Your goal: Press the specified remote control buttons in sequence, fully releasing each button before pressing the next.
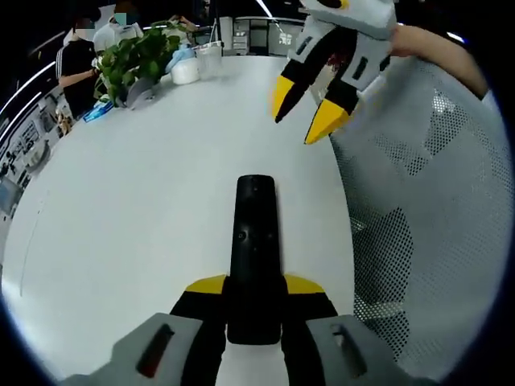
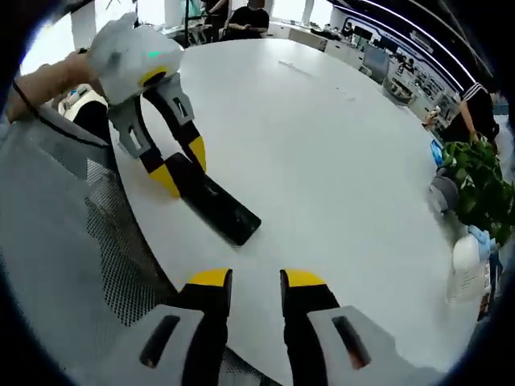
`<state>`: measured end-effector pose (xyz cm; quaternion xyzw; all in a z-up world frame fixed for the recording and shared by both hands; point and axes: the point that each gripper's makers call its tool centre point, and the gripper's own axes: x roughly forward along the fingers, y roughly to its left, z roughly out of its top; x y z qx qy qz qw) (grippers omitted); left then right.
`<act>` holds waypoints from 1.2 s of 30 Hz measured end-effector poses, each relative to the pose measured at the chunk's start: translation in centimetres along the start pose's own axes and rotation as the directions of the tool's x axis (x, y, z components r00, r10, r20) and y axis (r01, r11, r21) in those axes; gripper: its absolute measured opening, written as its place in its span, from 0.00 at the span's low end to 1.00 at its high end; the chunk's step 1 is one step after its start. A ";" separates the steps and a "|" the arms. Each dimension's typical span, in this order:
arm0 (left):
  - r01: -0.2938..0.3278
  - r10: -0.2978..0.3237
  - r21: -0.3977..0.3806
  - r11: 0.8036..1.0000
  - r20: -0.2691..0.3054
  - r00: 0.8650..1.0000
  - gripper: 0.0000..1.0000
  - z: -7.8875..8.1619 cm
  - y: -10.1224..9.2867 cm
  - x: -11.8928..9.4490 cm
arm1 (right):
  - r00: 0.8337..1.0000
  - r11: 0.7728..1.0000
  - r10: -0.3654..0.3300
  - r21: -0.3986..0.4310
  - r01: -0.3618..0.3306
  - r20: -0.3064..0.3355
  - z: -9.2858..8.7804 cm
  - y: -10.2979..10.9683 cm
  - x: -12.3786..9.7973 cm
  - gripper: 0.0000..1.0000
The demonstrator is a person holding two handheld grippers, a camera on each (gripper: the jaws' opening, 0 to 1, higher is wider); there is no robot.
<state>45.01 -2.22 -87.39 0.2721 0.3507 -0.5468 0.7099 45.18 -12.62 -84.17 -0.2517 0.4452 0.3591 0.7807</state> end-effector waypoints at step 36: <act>0.078 -0.078 0.073 0.994 0.004 0.997 0.19 -0.1 -1.5 0.1 | 0.997 0.981 0.044 -0.187 -0.055 -0.060 -0.1 2.6 2.5 0.00</act>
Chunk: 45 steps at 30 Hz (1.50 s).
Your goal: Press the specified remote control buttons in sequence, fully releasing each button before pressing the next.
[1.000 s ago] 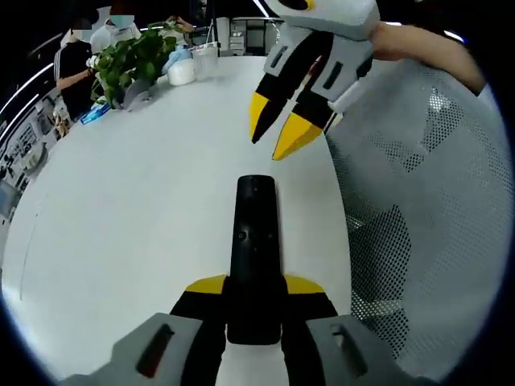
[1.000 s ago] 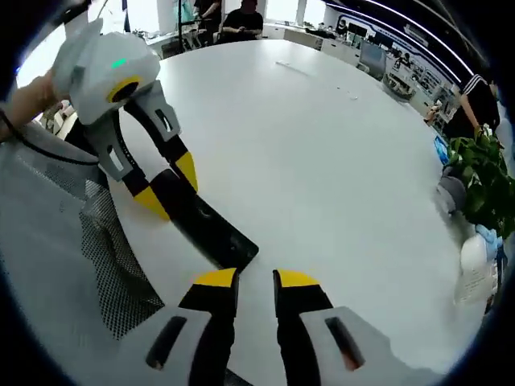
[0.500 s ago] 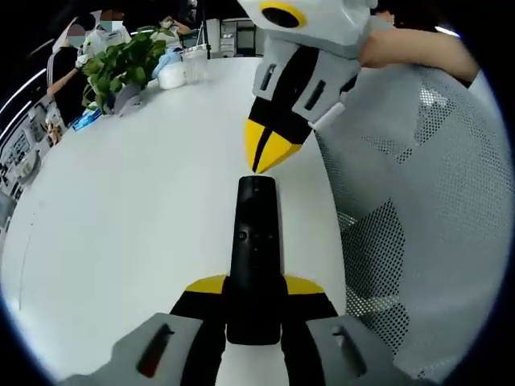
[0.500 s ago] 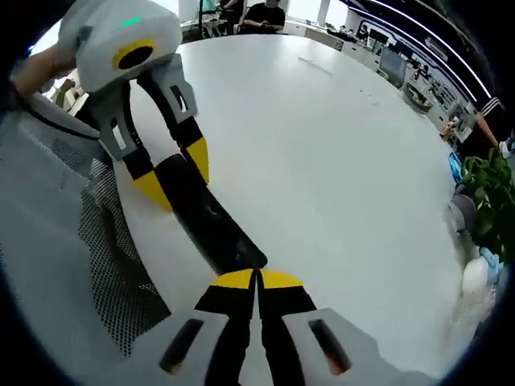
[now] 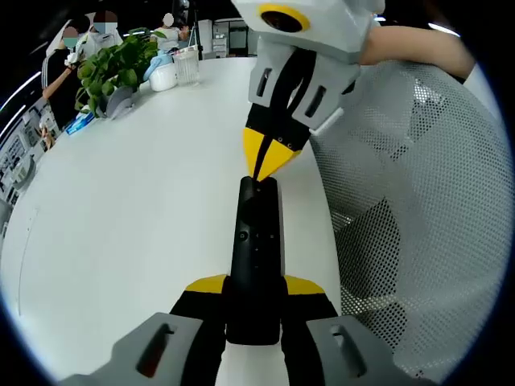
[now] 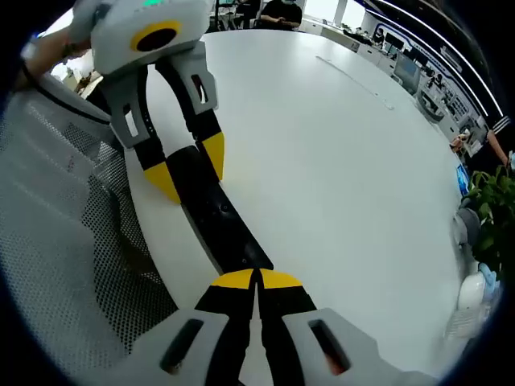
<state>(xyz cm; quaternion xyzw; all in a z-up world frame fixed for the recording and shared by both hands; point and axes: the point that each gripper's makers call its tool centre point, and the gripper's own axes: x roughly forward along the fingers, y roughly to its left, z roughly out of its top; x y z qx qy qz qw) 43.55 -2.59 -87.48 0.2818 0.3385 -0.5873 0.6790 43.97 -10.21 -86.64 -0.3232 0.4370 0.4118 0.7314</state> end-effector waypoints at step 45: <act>-0.004 0.004 -0.004 1.000 -0.004 1.000 0.19 0.1 -0.2 0.0 | 0.999 0.996 -0.037 0.079 0.036 0.012 -0.2 0.1 -0.1 0.00</act>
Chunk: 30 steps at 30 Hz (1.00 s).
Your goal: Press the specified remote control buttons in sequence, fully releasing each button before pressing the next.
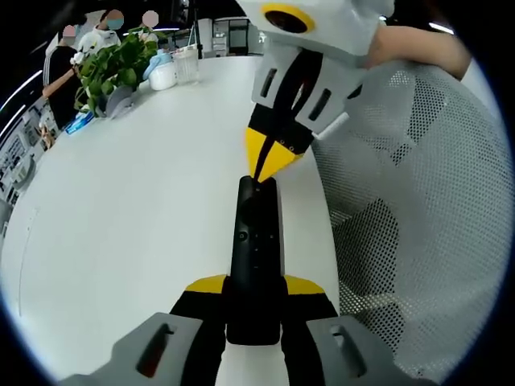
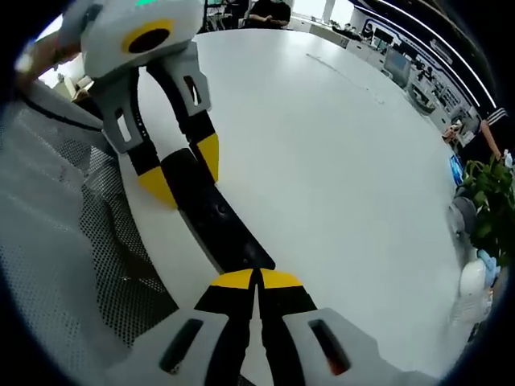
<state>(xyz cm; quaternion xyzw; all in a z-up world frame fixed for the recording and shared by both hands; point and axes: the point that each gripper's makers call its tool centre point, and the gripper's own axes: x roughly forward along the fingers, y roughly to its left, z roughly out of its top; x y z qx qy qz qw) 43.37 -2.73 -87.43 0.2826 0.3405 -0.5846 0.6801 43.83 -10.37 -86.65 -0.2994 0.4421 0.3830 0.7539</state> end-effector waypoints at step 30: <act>-0.024 0.024 -0.005 1.000 -0.002 1.000 0.19 -0.3 -0.3 -0.1 | 0.987 0.985 -0.128 0.102 0.138 -0.097 0.1 -0.3 0.1 0.00</act>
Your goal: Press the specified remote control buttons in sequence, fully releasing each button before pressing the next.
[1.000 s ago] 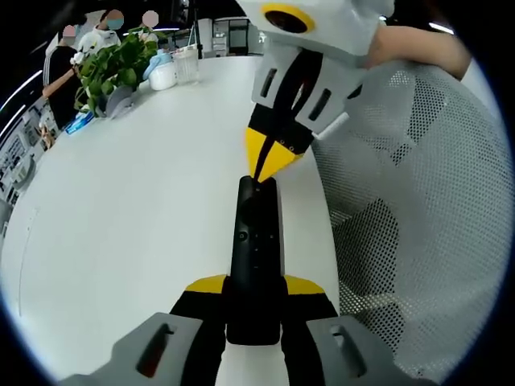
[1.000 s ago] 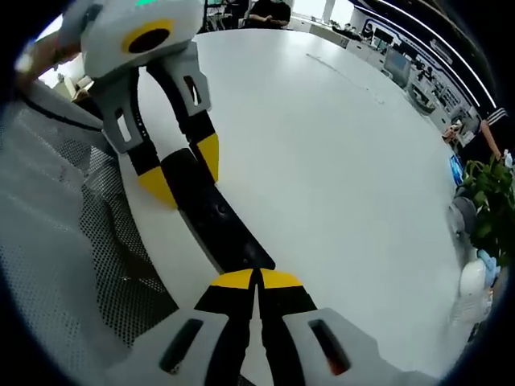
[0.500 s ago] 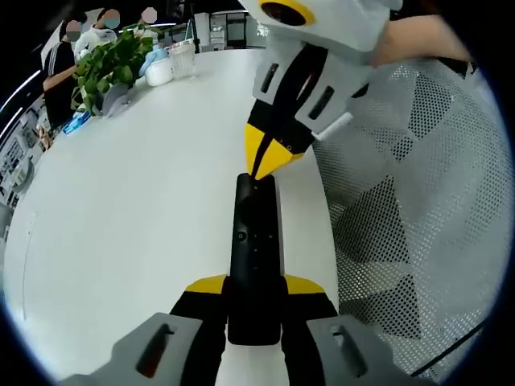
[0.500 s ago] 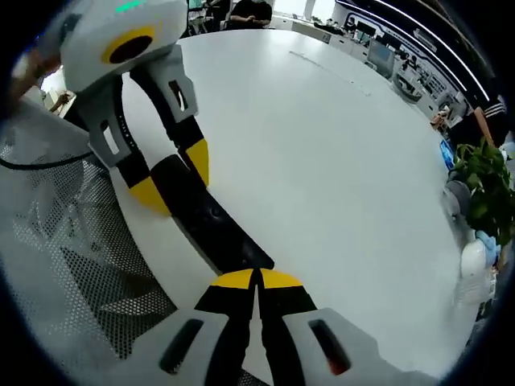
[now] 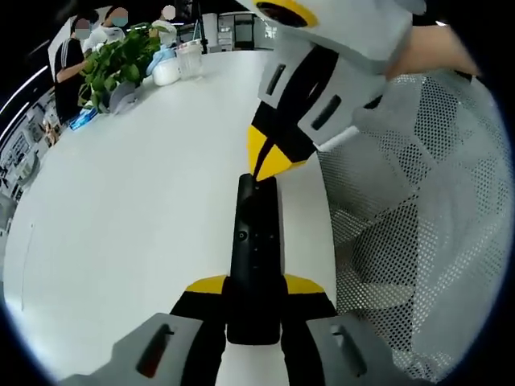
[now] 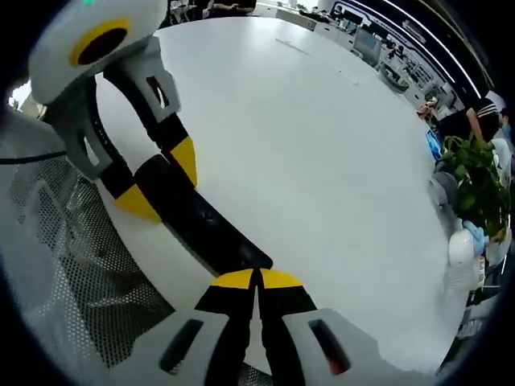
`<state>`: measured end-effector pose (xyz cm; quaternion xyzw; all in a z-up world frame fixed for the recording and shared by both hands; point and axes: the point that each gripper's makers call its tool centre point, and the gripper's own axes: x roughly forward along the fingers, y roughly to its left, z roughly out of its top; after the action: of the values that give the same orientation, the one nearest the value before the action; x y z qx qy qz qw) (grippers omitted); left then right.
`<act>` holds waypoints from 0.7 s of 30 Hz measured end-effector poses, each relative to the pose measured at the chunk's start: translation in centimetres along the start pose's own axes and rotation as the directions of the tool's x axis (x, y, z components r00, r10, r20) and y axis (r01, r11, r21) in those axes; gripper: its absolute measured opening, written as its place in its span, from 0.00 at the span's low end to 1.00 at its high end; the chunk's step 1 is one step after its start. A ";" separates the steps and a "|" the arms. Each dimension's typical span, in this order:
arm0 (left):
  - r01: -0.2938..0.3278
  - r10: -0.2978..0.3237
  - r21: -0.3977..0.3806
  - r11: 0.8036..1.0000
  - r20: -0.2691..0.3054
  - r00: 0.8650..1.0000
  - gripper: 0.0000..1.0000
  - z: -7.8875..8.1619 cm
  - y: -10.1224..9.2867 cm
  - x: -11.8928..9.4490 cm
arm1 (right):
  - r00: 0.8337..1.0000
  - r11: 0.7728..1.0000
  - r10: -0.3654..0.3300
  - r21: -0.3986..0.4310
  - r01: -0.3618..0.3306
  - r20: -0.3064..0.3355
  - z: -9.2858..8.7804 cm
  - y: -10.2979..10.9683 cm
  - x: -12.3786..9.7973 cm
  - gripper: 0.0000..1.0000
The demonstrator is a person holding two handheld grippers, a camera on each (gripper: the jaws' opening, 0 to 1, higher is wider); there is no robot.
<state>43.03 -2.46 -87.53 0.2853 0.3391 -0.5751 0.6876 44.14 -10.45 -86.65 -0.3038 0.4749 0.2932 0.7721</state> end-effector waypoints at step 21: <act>0.037 -0.038 0.022 0.999 0.053 0.998 0.19 0.2 -0.2 -0.2 | 0.996 0.996 0.081 -0.034 -0.080 0.040 1.1 1.0 0.3 0.00</act>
<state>42.88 -2.55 -87.28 0.2709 0.3198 -0.5988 0.6825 44.12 -9.01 -86.67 -0.2907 0.4658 0.3380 0.7644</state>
